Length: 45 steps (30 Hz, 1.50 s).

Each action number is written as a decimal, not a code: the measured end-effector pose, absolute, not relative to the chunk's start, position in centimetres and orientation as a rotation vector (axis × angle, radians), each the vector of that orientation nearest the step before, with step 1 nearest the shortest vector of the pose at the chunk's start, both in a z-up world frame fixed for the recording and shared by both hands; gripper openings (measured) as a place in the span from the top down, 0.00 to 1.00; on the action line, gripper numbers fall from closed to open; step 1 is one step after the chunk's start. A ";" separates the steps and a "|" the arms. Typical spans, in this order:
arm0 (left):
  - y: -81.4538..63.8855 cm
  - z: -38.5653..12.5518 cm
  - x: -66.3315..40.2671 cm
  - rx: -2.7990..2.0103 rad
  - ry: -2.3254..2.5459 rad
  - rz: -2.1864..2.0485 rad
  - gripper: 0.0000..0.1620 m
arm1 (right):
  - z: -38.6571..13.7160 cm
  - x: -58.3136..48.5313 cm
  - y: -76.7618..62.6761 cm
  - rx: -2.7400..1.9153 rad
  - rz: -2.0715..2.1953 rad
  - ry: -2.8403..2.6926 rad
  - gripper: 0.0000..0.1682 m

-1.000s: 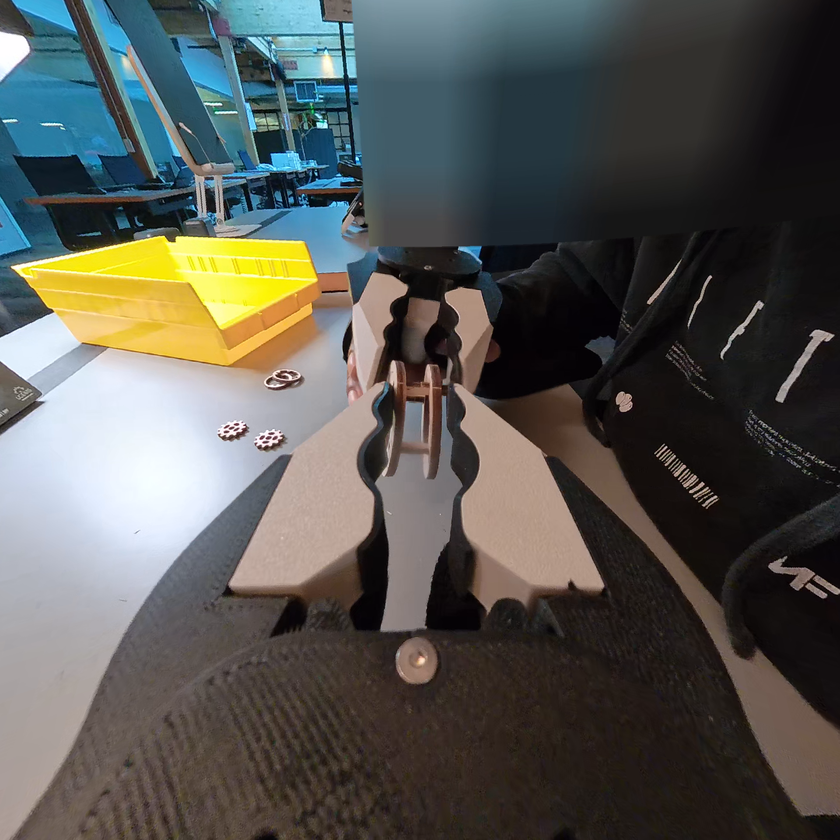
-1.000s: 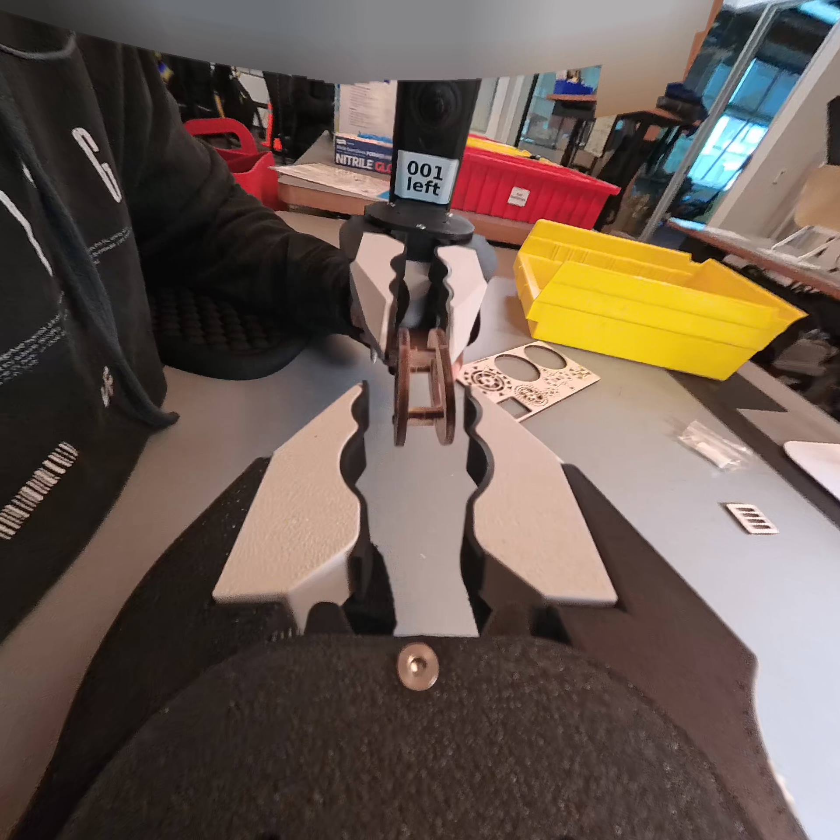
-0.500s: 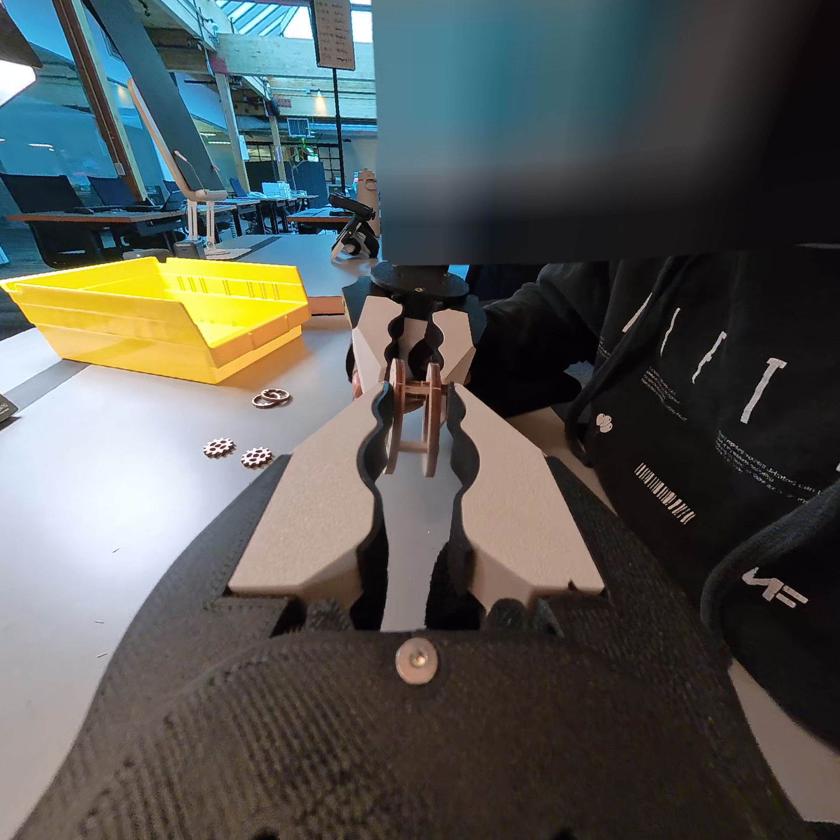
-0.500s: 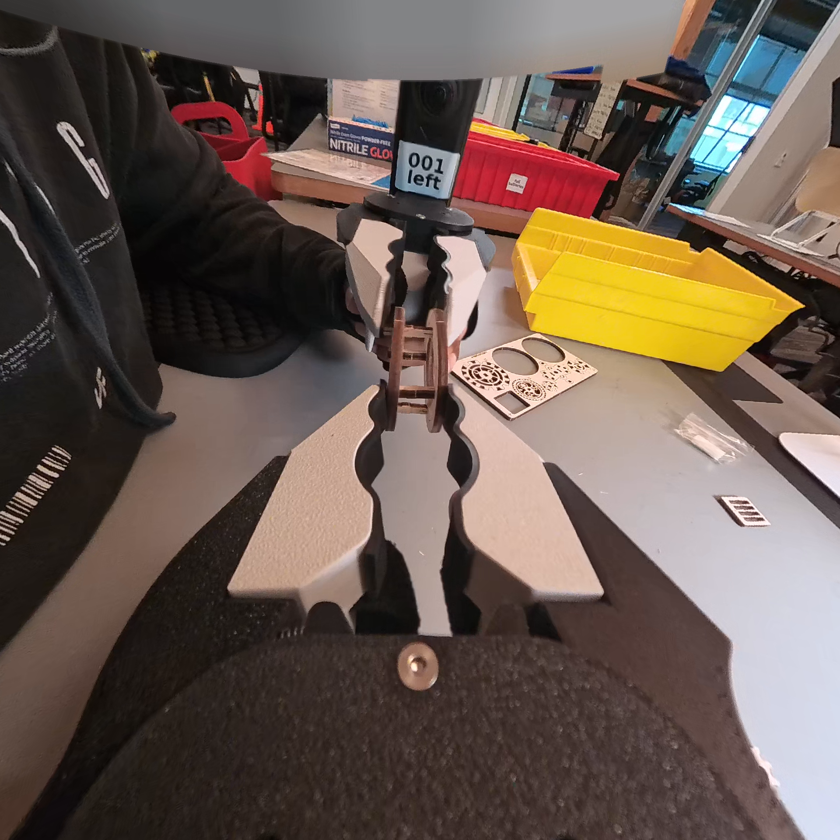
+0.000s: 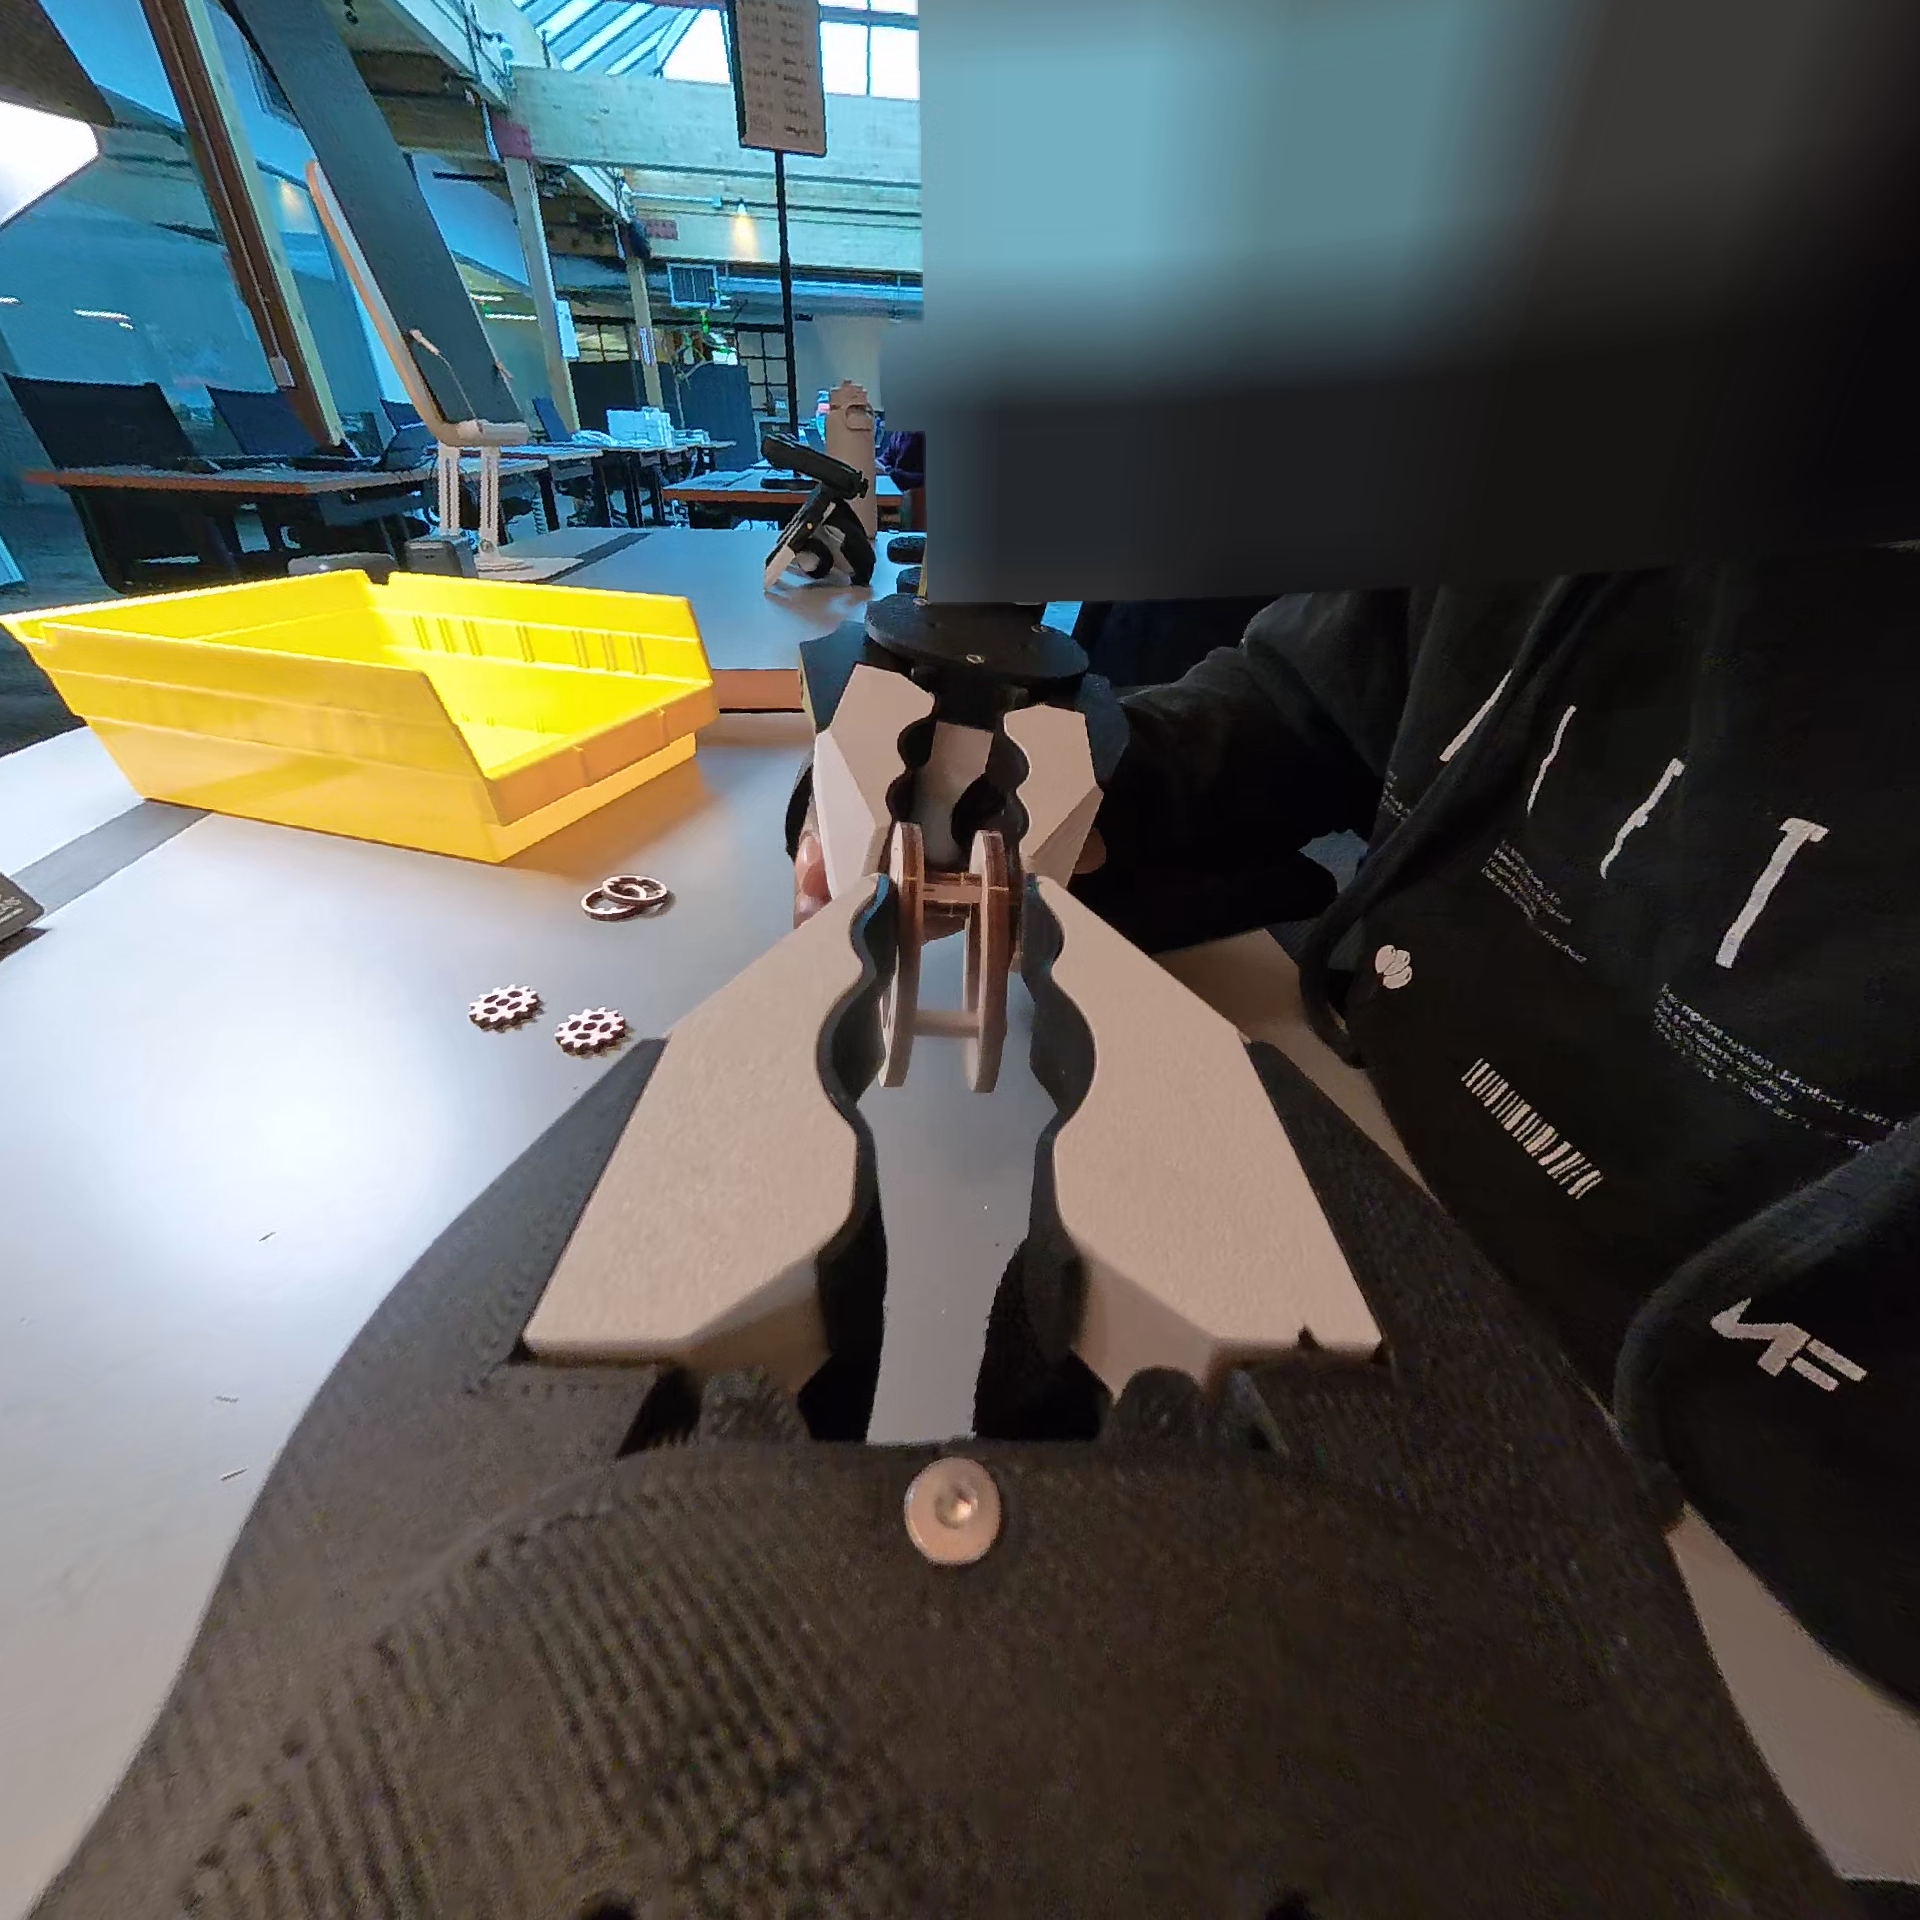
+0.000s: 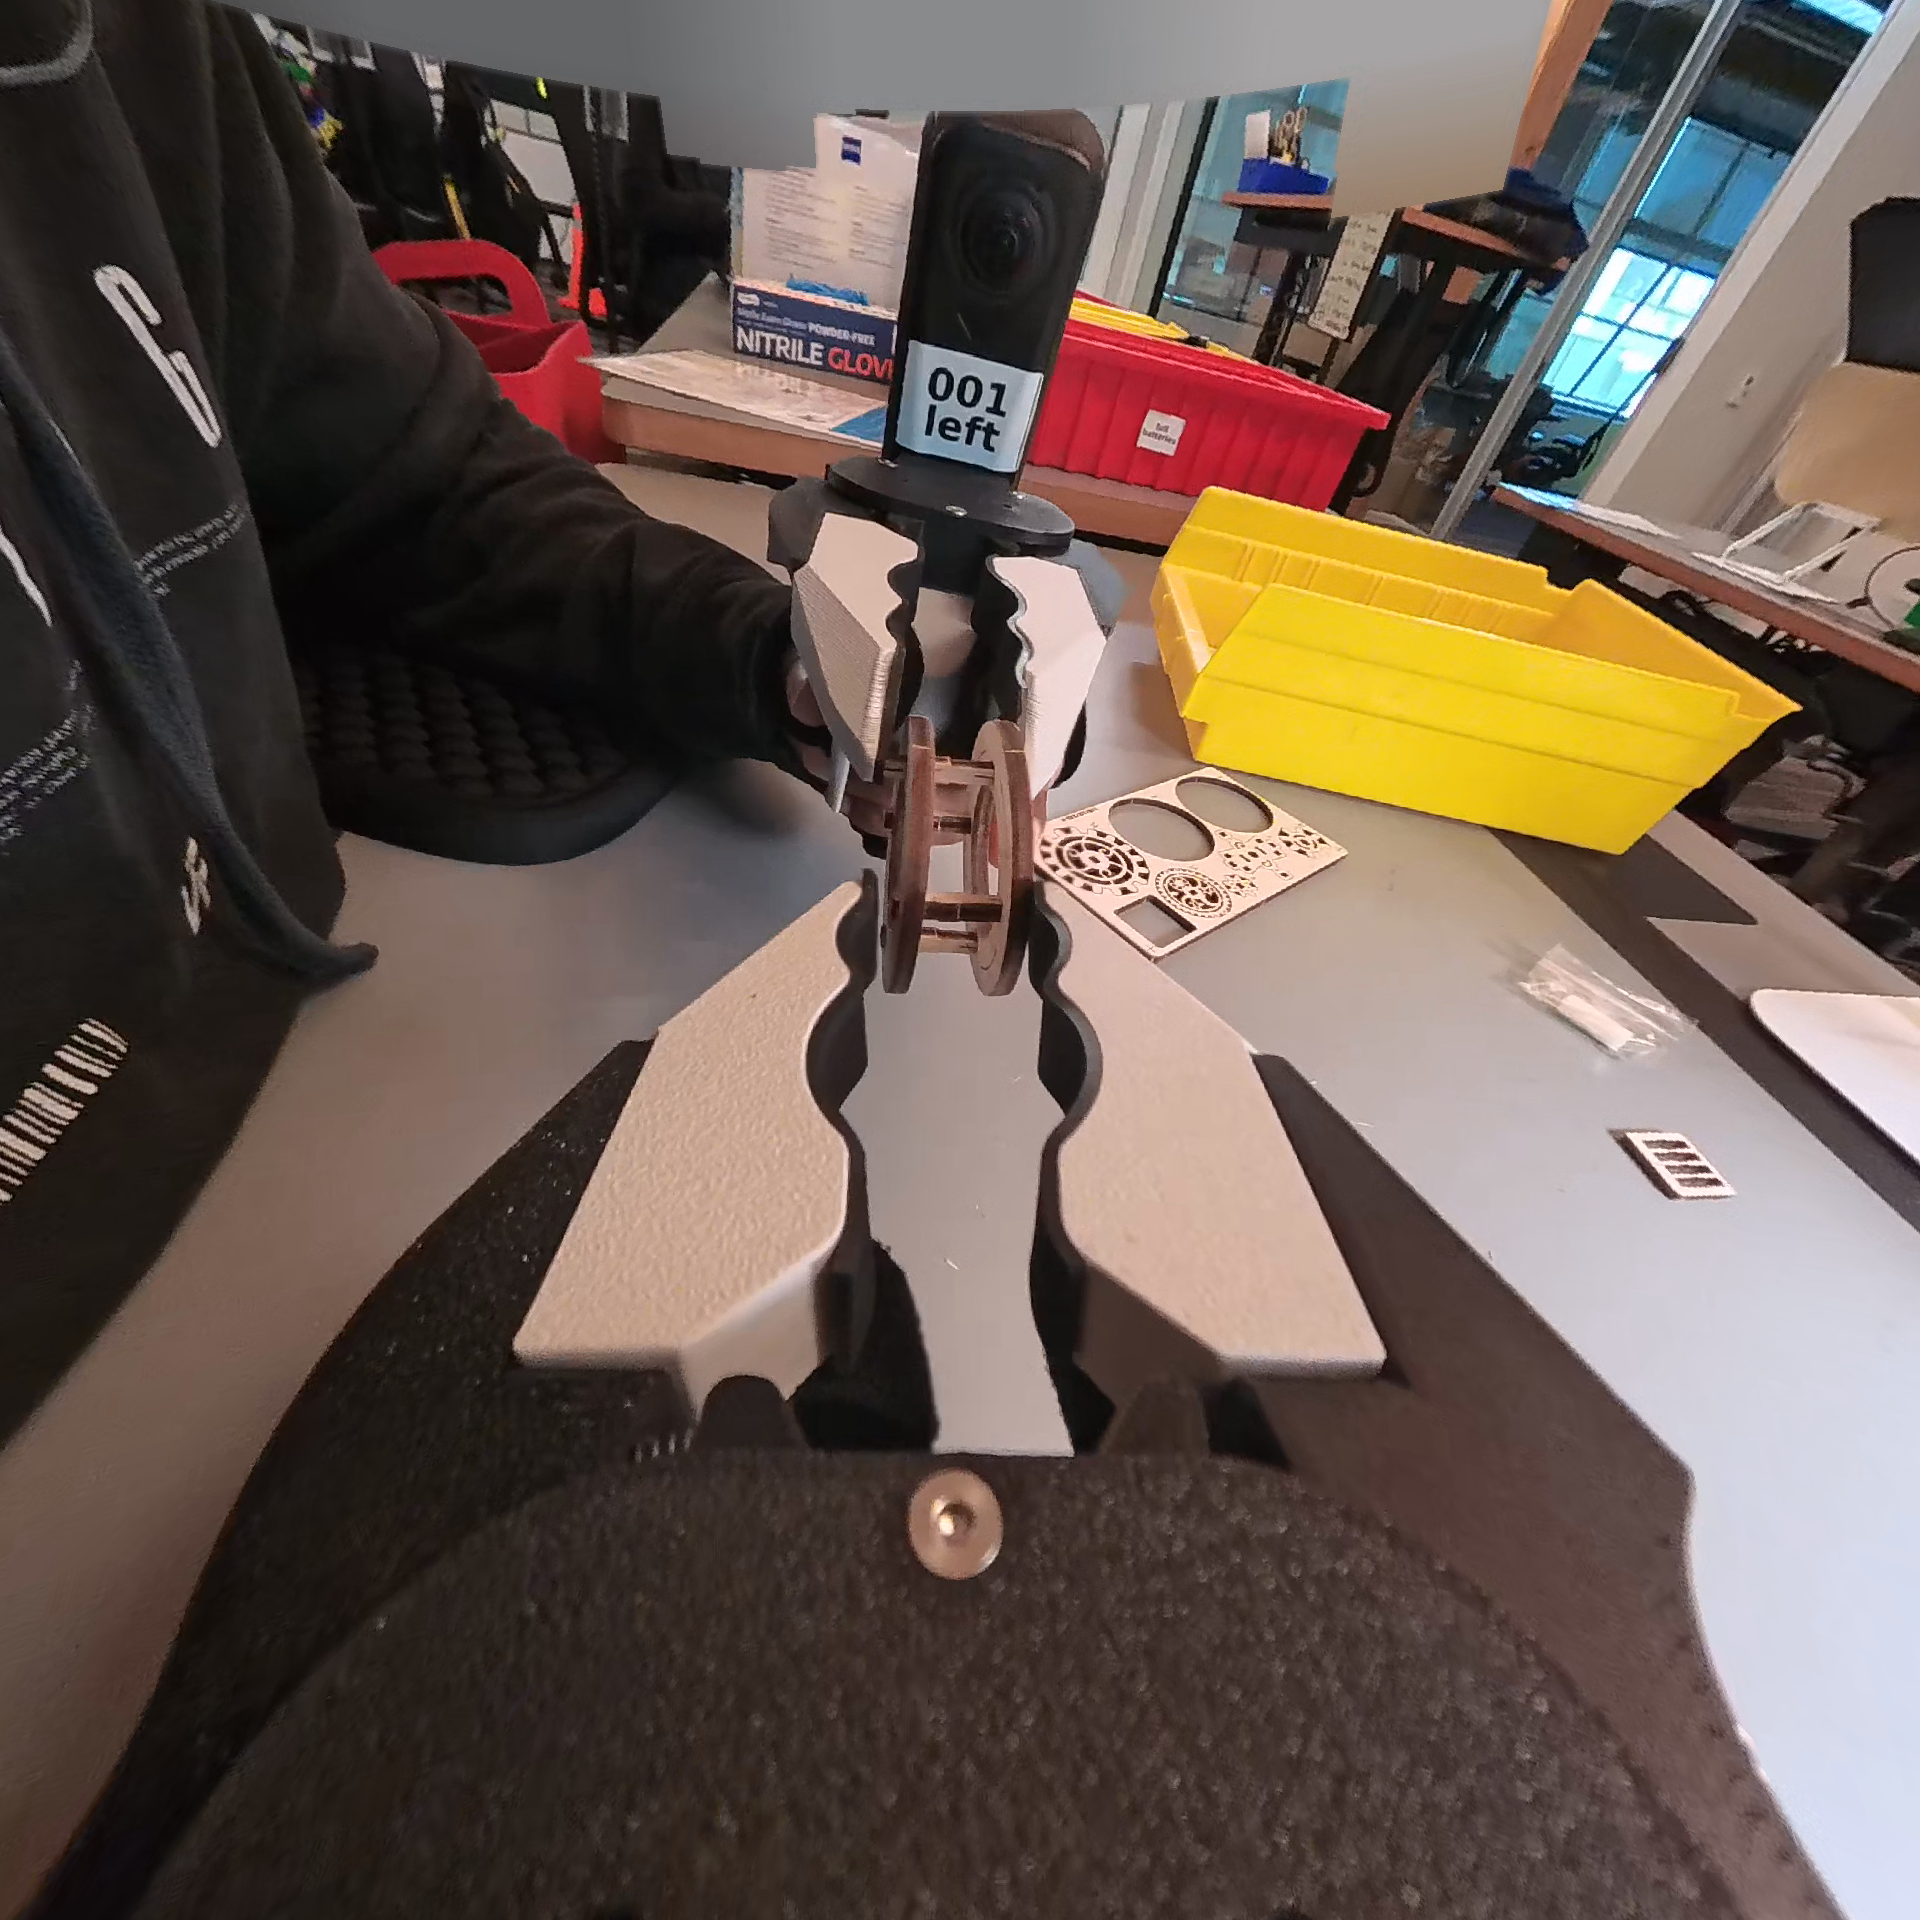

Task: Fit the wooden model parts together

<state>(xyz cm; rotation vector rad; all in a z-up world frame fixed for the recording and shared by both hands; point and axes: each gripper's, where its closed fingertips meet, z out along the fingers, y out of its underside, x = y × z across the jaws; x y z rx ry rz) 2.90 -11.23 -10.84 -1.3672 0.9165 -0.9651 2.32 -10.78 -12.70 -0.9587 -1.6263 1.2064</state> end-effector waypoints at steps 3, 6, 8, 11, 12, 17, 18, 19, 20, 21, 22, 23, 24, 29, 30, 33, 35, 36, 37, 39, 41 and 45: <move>-11.3 -11.0 3.0 -1.370 0.917 -0.978 0.86 | -12.8 2.4 -10.7 -0.963 1.200 -1.632 0.87; -11.0 -11.1 2.9 -1.374 0.905 -0.965 0.86 | -12.9 2.3 -10.3 -0.977 1.194 -1.630 0.87; -10.6 -11.0 2.7 -1.374 0.884 -0.922 0.85 | -12.8 2.3 -10.1 -0.987 1.189 -1.618 0.87; -10.5 -11.0 2.9 -1.387 0.892 -0.865 0.79 | -13.1 2.1 -10.0 -1.001 1.163 -1.627 0.87; -10.5 -11.3 3.1 -1.396 0.908 -0.846 0.80 | -13.3 2.0 -10.2 -1.000 1.158 -1.640 0.87; -10.9 -11.5 3.2 -1.392 0.958 -0.824 0.86 | -13.3 2.0 -10.6 -0.967 1.107 -1.661 0.87; -10.9 -11.6 3.2 -1.389 0.970 -0.812 0.86 | -13.4 2.0 -10.6 -0.964 1.097 -1.664 0.87; -10.9 -11.6 3.2 -1.390 0.978 -0.803 0.86 | -13.4 2.0 -10.6 -0.966 1.104 -1.661 0.87; -10.9 -11.6 3.3 -1.389 0.980 -0.795 0.86 | -13.3 2.0 -10.6 -0.965 1.110 -1.657 0.87; -10.9 -11.5 3.3 -1.387 0.980 -0.789 0.86 | -13.3 2.0 -10.6 -0.960 1.107 -1.649 0.87; -10.9 -11.5 3.3 -1.388 0.982 -0.787 0.86 | -13.3 1.9 -10.6 -0.957 1.101 -1.645 0.87; -10.9 -11.6 3.2 -1.391 0.984 -0.791 0.86 | -13.4 1.9 -10.6 -0.959 1.094 -1.642 0.87; -10.9 -11.7 3.2 -1.395 0.986 -0.787 0.86 | -13.5 1.8 -10.6 -0.957 1.083 -1.642 0.87; -10.9 -11.7 3.2 -1.393 0.997 -0.770 0.86 | -13.5 1.8 -10.8 -0.915 1.063 -1.643 0.83; -11.0 -11.7 3.2 -1.392 0.998 -0.772 0.86 | -13.5 1.9 -10.9 -0.915 1.080 -1.644 0.83; -11.0 -11.6 3.3 -1.383 0.994 -0.781 0.86 | -13.3 2.0 -11.0 -0.921 1.123 -1.637 0.83; -10.9 -11.9 3.2 -1.390 0.995 -0.778 0.86 | -13.4 2.0 -10.7 -0.947 1.143 -1.634 0.86; -10.8 -12.0 3.3 -1.391 0.993 -0.779 0.85 | -13.4 2.1 -10.7 -0.953 1.163 -1.632 0.87; -10.7 -12.1 3.2 -1.394 0.984 -0.784 0.85 | -13.5 2.1 -10.6 -0.970 1.190 -1.628 0.87; -10.3 -12.2 2.8 -1.407 0.953 -0.789 0.83 | -13.4 2.2 -10.2 -1.022 1.260 -1.611 0.87; -10.0 -12.4 2.4 -1.437 0.922 -0.830 0.81 | -12.9 2.4 -9.9 -1.047 1.335 -1.570 0.87; -9.5 -13.4 2.5 -1.511 0.893 -0.861 0.87 | -12.8 2.3 -9.7 -1.074 1.376 -1.547 0.87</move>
